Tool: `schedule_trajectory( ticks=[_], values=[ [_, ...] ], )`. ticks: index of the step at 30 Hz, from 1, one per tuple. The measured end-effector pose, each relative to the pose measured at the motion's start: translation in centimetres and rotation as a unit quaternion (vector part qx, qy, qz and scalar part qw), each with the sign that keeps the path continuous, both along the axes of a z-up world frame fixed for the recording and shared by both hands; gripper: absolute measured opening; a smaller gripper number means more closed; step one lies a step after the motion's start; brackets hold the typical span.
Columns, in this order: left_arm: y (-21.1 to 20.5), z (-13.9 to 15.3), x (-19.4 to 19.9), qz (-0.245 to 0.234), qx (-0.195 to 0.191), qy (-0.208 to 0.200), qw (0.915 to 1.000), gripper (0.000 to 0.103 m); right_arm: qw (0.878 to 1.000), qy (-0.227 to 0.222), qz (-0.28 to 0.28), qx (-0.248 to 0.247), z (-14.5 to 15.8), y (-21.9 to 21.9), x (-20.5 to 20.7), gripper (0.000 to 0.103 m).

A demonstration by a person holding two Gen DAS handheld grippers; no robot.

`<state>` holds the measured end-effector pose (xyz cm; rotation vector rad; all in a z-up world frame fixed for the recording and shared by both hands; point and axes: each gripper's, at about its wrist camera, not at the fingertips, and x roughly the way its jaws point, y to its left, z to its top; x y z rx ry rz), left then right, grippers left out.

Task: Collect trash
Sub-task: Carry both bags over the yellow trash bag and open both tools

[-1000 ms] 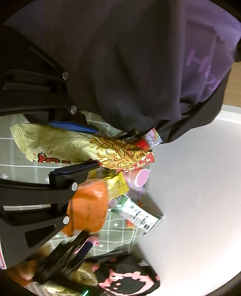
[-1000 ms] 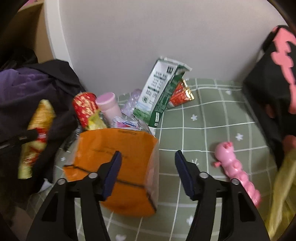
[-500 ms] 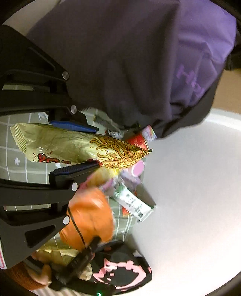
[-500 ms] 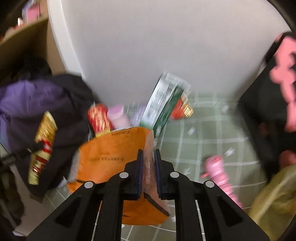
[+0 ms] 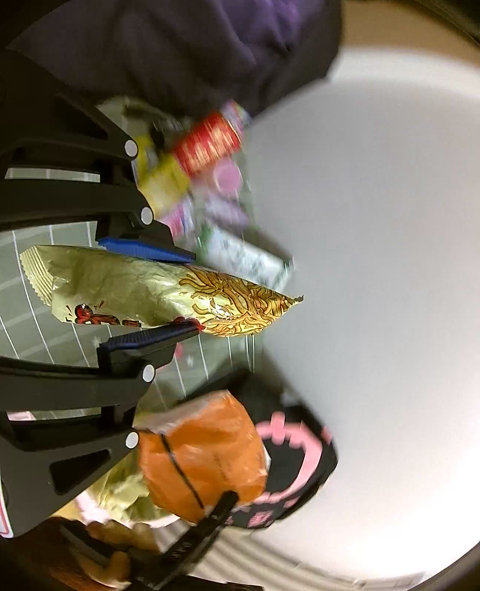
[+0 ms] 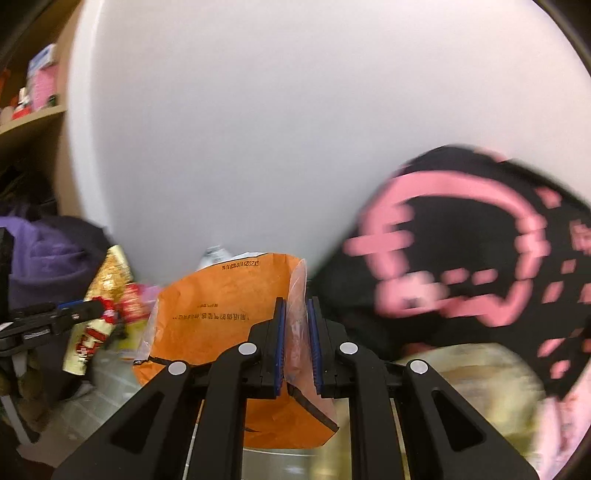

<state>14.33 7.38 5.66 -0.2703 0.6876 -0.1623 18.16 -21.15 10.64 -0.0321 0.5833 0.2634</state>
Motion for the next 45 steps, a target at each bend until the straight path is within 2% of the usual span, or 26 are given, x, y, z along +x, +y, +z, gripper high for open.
schedule_trajectory(
  ticks=[4, 6, 11, 14, 18, 21, 24, 26, 28, 31, 32, 34, 38, 40, 45],
  values=[
    [-3.4, -0.1, 1.3, -0.053, -0.023, 0.006, 0.9983, 0.031, 0.996, -0.016, -0.085, -0.037, 1.4, -6.7, -1.4, 0.013],
    [-5.5, -0.3, 2.0, -0.083, -0.022, 0.01, 0.9963, 0.031, 0.99, -0.013, -0.13, -0.053, 1.7, -10.4, -2.1, 0.013],
    [-10.1, 0.8, 3.7, -0.141, -0.019, 0.004, 0.9899, 0.031, 0.978, 0.016, -0.188, -0.084, 0.0, -15.0, -3.0, 0.013],
    [-12.5, 1.4, 4.6, -0.163, -0.02, 0.001, 0.9865, 0.031, 0.975, 0.05, -0.189, -0.107, -2.6, -15.6, -2.7, 0.013],
    [-14.9, 1.2, 4.8, -0.18, -0.003, 0.007, 0.9837, 0.031, 0.976, 0.112, -0.155, -0.101, -7.8, -13.9, -1.4, 0.013],
    [-16.2, 0.4, 5.1, -0.188, 0.009, 0.024, 0.9819, 0.031, 0.976, 0.14, -0.137, -0.093, -11.1, -12.9, -0.4, 0.013],
    [-17.7, -0.2, 5.5, -0.201, 0.017, 0.041, 0.9787, 0.031, 0.975, 0.155, -0.13, -0.089, -12.7, -12.5, -0.1, 0.013],
    [-19.0, -0.4, 5.7, -0.213, 0.017, 0.048, 0.9757, 0.031, 0.977, 0.151, -0.128, -0.08, -12.6, -13.1, -0.4, 0.013],
    [-20.2, -0.4, 5.6, -0.23, 0.008, 0.051, 0.9718, 0.031, 0.981, 0.143, -0.124, -0.05, -12.0, -14.3, -1.0, 0.013],
    [-22.6, -0.2, 5.5, -0.263, -0.004, 0.052, 0.9632, 0.031, 0.985, 0.128, -0.107, 0.039, -10.9, -16.6, -2.0, 0.015],
    [-23.4, -0.2, 5.5, -0.273, -0.005, 0.054, 0.9604, 0.031, 0.985, 0.119, -0.101, 0.069, -10.5, -17.4, -2.5, 0.025],
    [-25.5, -0.5, 5.5, -0.294, -0.001, 0.059, 0.9539, 0.031, 0.985, 0.098, -0.104, 0.097, -9.5, -18.7, -3.5, 0.044],
    [-29.3, -2.0, 6.3, -0.313, 0.02, 0.086, 0.9457, 0.032, 0.985, 0.049, -0.126, 0.106, -7.6, -20.7, -5.2, 0.046],
    [-31.6, -3.4, 7.1, -0.32, 0.032, 0.112, 0.9403, 0.031, 0.983, 0.025, -0.145, 0.105, -6.8, -21.8, -6.0, 0.046],
    [-35.6, -6.0, 9.2, -0.307, 0.067, 0.16, 0.9357, 0.031, 0.981, 0.015, -0.157, 0.117, -6.7, -24.6, -6.6, 0.046]
  ],
)
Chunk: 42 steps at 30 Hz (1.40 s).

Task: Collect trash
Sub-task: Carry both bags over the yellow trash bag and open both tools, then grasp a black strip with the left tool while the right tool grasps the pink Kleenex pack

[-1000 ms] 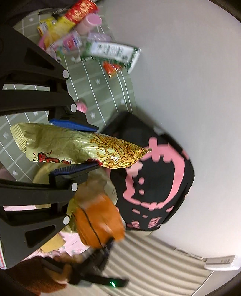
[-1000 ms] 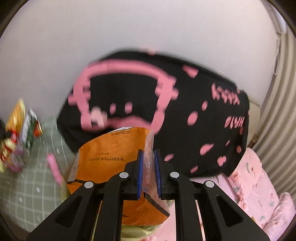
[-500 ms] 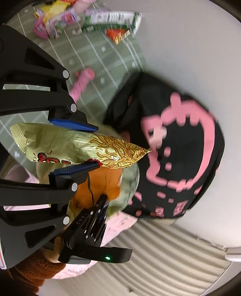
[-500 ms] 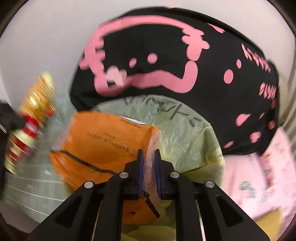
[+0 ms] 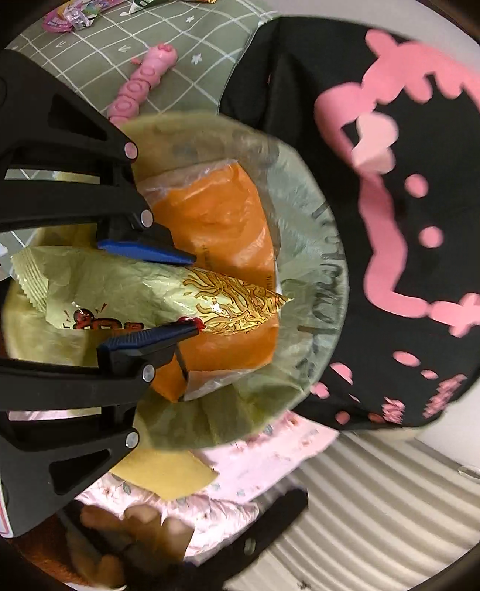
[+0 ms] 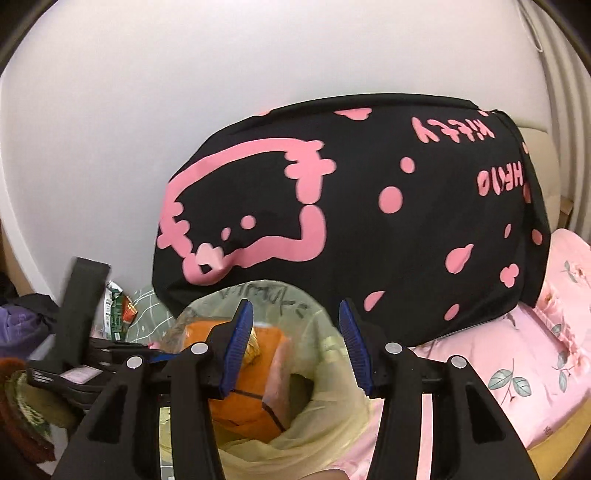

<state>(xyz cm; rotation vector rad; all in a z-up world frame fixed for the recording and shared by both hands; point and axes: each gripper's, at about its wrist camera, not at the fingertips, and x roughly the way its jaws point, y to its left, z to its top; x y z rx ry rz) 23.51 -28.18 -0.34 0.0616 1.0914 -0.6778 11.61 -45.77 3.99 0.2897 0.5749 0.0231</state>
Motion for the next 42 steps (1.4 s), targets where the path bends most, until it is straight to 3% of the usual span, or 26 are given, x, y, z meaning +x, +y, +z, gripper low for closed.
schedule_trajectory(
  ticks=[4, 6, 9, 11, 16, 21, 24, 27, 31, 33, 37, 39, 42],
  values=[
    [-1.4, -1.2, 0.7, 0.009, 0.023, 0.005, 0.9997, 0.032, 1.0, 0.01, -0.002, 0.019, -1.1, -1.3, 0.6, 0.046],
    [-1.2, -0.9, 0.5, 0.005, 0.005, 0.004, 1.0, 0.036, 1.0, 0.013, -0.005, 0.02, -1.5, -1.4, 0.9, 0.046],
    [0.3, 0.3, -0.3, -0.002, -0.035, 0.0, 0.9994, 0.051, 1.0, 0.019, -0.002, 0.022, -1.8, -1.0, 1.1, 0.046],
    [1.6, 1.0, -0.7, -0.002, -0.05, -0.004, 0.9987, 0.052, 1.0, 0.022, -0.004, 0.019, -1.8, -0.4, 1.4, 0.046],
    [7.8, 3.4, -2.4, 0.031, -0.107, -0.023, 0.9935, 0.054, 1.0, 0.023, -0.007, 0.002, -1.0, 2.2, 1.8, 0.046],
    [16.5, 4.5, -3.9, 0.122, -0.086, -0.083, 0.9853, 0.054, 1.0, 0.014, 0.009, -0.001, 0.0, 6.7, 2.3, 0.046],
    [21.8, 4.7, -5.0, 0.185, -0.055, -0.131, 0.9723, 0.054, 1.0, 0.004, 0.021, 0.002, 0.2, 10.2, 3.0, 0.046],
    [28.2, 4.0, -5.4, 0.267, -0.025, -0.152, 0.9514, 0.054, 0.998, 0.0, 0.058, 0.029, 0.0, 13.9, 4.2, 0.052],
    [36.5, 2.3, -5.7, 0.36, -0.012, -0.141, 0.9223, 0.054, 0.992, 0.003, 0.118, 0.041, -0.4, 19.4, 5.5, 0.055],
    [40.9, 1.2, -6.4, 0.401, -0.006, -0.13, 0.9069, 0.054, 0.988, 0.015, 0.152, 0.021, -0.6, 22.7, 6.4, 0.055],
    [47.0, -0.3, -8.1, 0.455, -0.021, -0.109, 0.8837, 0.054, 0.981, 0.026, 0.187, -0.034, -0.9, 28.2, 7.0, 0.055],
    [48.5, -0.6, -8.7, 0.466, -0.041, -0.106, 0.8777, 0.054, 0.98, 0.029, 0.196, -0.029, -1.0, 30.1, 7.5, 0.055],
    [50.0, -1.4, -9.1, 0.461, -0.04, -0.113, 0.879, 0.054, 0.977, 0.04, 0.208, -0.028, -1.5, 32.4, 8.0, 0.055]
  ],
)
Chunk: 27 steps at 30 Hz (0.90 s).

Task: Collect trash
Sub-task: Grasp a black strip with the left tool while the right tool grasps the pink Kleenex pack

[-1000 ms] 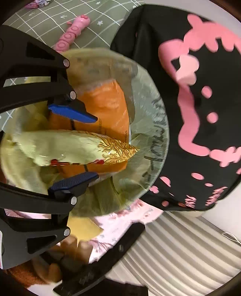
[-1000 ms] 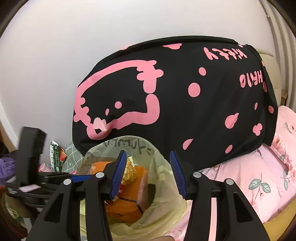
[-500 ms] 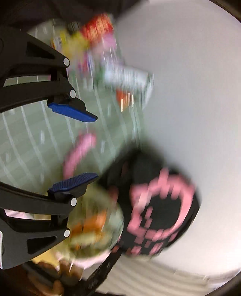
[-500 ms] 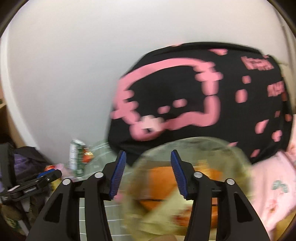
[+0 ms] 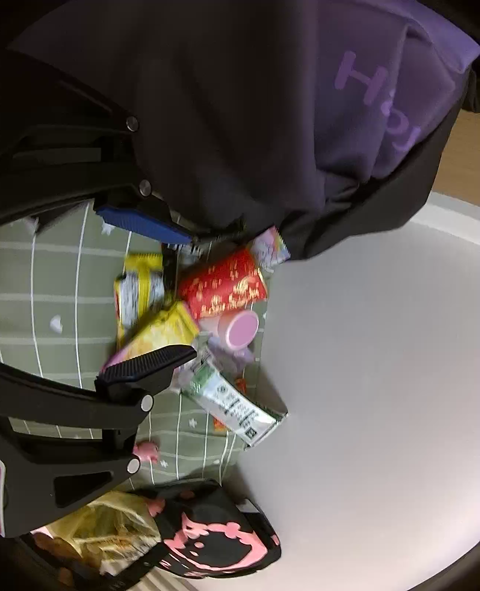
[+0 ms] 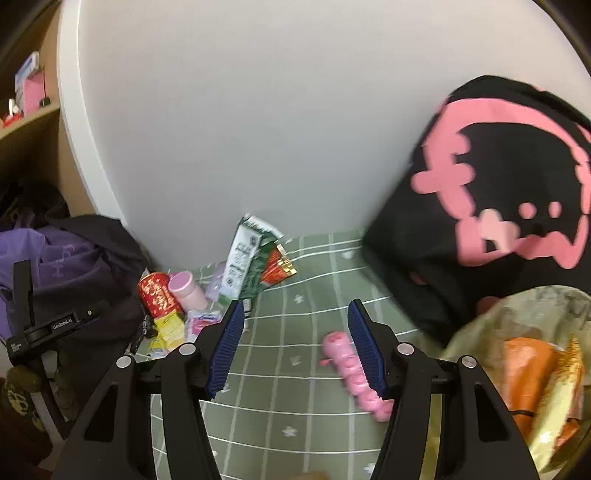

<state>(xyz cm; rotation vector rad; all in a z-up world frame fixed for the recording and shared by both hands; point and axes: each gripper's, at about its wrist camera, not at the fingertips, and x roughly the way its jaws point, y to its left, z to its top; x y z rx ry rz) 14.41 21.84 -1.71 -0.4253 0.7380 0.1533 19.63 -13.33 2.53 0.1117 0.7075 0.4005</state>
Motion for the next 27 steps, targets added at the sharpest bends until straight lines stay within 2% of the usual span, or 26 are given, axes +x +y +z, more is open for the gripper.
schedule_trajectory(
  ticks=[4, 11, 13, 15, 19, 20, 22, 23, 25, 27],
  values=[
    [0.9, -1.7, 0.1, -0.015, -0.009, 0.002, 0.9999, 0.054, 1.0, 0.009, 0.014, -0.003, -0.9, 2.1, 0.0, 0.055],
    [0.8, -5.3, 3.0, -0.024, 0.006, 0.051, 0.9984, 0.054, 0.997, 0.022, 0.015, -0.069, -3.1, 3.9, -0.6, 0.055],
    [0.8, -6.5, 4.3, -0.029, 0.024, 0.072, 0.9967, 0.048, 0.996, 0.037, 0.013, -0.076, -4.0, 3.7, -0.2, 0.055],
    [1.3, -7.2, 5.2, -0.019, 0.031, 0.084, 0.9958, 0.048, 0.996, 0.059, 0.016, -0.072, -5.0, 3.6, 0.3, 0.055],
    [2.5, -8.4, 6.7, 0.0, 0.012, 0.1, 0.9949, 0.048, 0.993, 0.077, 0.024, -0.084, -6.4, 3.5, 0.1, 0.055],
    [2.6, -8.8, 7.1, -0.004, 0.006, 0.11, 0.9939, 0.046, 0.992, 0.084, 0.027, -0.085, -6.8, 3.4, 0.1, 0.055],
    [2.6, -9.2, 7.5, -0.015, -0.001, 0.125, 0.9921, 0.029, 0.992, 0.094, 0.031, -0.078, -7.3, 3.1, 0.2, 0.055],
    [2.5, -9.2, 7.5, -0.018, -0.003, 0.127, 0.9917, 0.029, 0.992, 0.098, 0.035, -0.071, -7.6, 3.1, 0.3, 0.055],
    [2.2, -8.8, 6.9, -0.024, -0.002, 0.126, 0.9918, 0.017, 0.992, 0.1, 0.047, -0.062, -7.8, 3.5, 0.6, 0.055],
    [1.3, -7.6, 5.7, -0.034, -0.003, 0.123, 0.9919, 0.015, 0.992, 0.096, 0.065, -0.057, -7.8, 4.5, 0.9, 0.055]
  ],
)
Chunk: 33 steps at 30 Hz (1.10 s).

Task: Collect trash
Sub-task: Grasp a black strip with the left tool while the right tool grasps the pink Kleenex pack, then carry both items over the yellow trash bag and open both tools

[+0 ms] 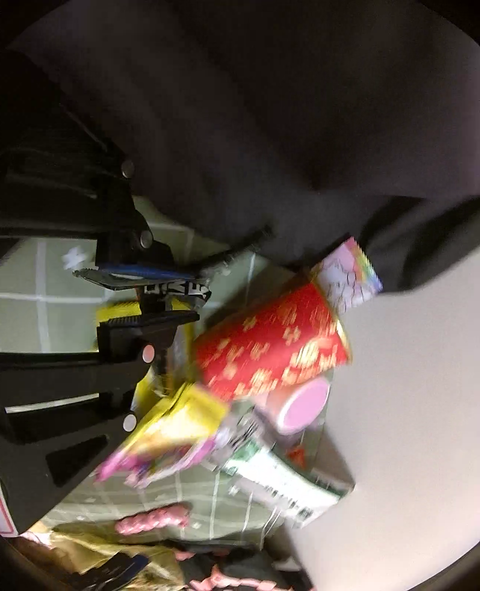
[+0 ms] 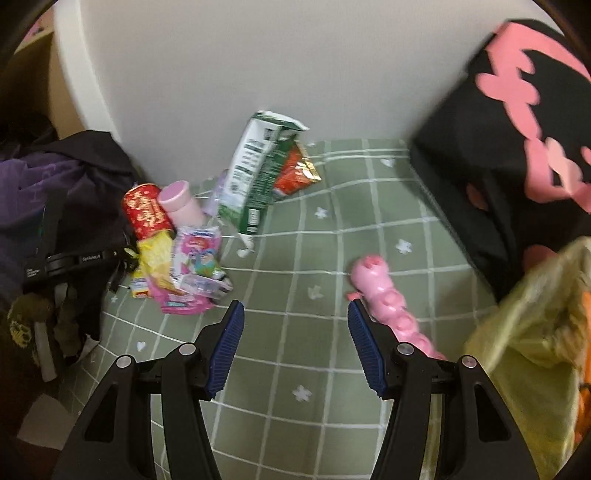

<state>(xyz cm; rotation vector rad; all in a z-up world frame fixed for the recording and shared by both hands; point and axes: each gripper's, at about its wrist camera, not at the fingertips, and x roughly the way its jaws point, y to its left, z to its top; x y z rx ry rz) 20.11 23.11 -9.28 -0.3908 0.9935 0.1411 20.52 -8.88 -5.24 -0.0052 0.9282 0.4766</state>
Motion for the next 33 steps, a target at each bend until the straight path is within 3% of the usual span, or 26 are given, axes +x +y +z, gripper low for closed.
schedule_trajectory(
  ticks=[9, 14, 17, 23, 27, 33],
  values=[
    [-3.0, 5.3, -6.9, -0.022, -0.009, -0.029, 0.9993, 0.014, 0.991, 0.016, 0.126, 0.046, -1.6, 8.4, 3.3, 0.051],
    [-3.2, 6.4, -9.3, -0.023, -0.004, -0.027, 0.9994, 0.014, 0.988, 0.043, 0.137, 0.048, -3.9, 11.9, 6.6, 0.051],
    [-3.8, 6.5, -9.5, -0.024, 0.012, -0.023, 0.9994, 0.014, 0.988, 0.061, 0.141, 0.025, -5.5, 13.1, 7.4, 0.043],
    [-4.0, 5.8, -9.8, -0.023, -0.002, -0.022, 0.9995, 0.014, 0.987, 0.069, 0.147, 0.019, -5.6, 12.3, 6.0, 0.019],
    [-4.4, 5.7, -9.3, -0.028, -0.006, -0.025, 0.9993, 0.014, 0.989, 0.053, 0.131, 0.035, -3.9, 10.0, 4.8, 0.017],
    [-6.3, 7.7, -9.0, -0.061, 0.011, -0.049, 0.9969, 0.014, 0.991, 0.036, 0.113, 0.066, -0.7, 7.0, 3.3, 0.017]
  ],
)
